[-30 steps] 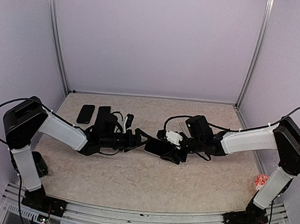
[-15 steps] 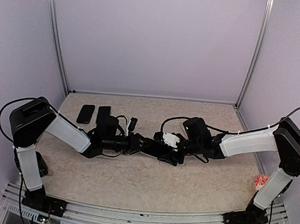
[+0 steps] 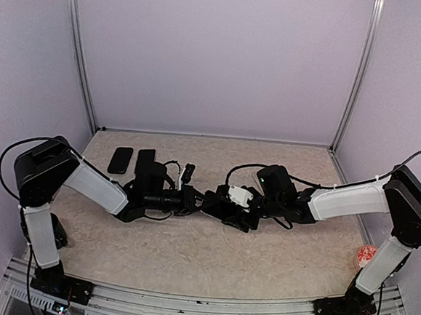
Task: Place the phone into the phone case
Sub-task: Pass from the right arm to the left
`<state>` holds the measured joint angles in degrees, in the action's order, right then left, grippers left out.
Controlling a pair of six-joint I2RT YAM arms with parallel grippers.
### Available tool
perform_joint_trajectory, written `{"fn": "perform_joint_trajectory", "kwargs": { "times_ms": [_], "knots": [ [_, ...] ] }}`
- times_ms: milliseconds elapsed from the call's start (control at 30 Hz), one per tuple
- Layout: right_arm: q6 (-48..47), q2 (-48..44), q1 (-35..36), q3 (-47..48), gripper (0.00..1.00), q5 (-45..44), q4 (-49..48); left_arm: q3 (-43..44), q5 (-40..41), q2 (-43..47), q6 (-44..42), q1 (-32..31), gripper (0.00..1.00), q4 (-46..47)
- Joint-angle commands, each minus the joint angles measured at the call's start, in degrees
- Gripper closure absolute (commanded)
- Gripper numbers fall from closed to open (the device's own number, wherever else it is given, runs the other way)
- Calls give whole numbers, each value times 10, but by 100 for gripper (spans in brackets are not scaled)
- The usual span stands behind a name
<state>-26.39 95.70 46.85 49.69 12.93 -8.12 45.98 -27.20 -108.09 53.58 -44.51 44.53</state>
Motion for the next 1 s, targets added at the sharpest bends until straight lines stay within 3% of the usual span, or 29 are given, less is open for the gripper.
{"fn": "perform_joint_trajectory", "kwargs": {
  "times_ms": [0,100,400,633,833,967],
  "knots": [
    [-2,-9,5,2,45,-9,-36,10,1,-7,-7,-2,100,0],
    [1,-12,5,1,37,-15,-36,10,2,-7,-6,-2,100,2],
    [46,-51,1,-12,1,-6,-43,-9,3,5,-7,2,100,36],
    [110,-95,-19,-30,0,10,-59,-23,-4,15,-5,6,100,69],
    [194,-121,-82,-39,0,19,-68,-38,-6,26,2,10,100,94],
    [240,-121,-126,-34,3,-28,-62,-50,-2,41,3,13,100,103]
  ]
}}
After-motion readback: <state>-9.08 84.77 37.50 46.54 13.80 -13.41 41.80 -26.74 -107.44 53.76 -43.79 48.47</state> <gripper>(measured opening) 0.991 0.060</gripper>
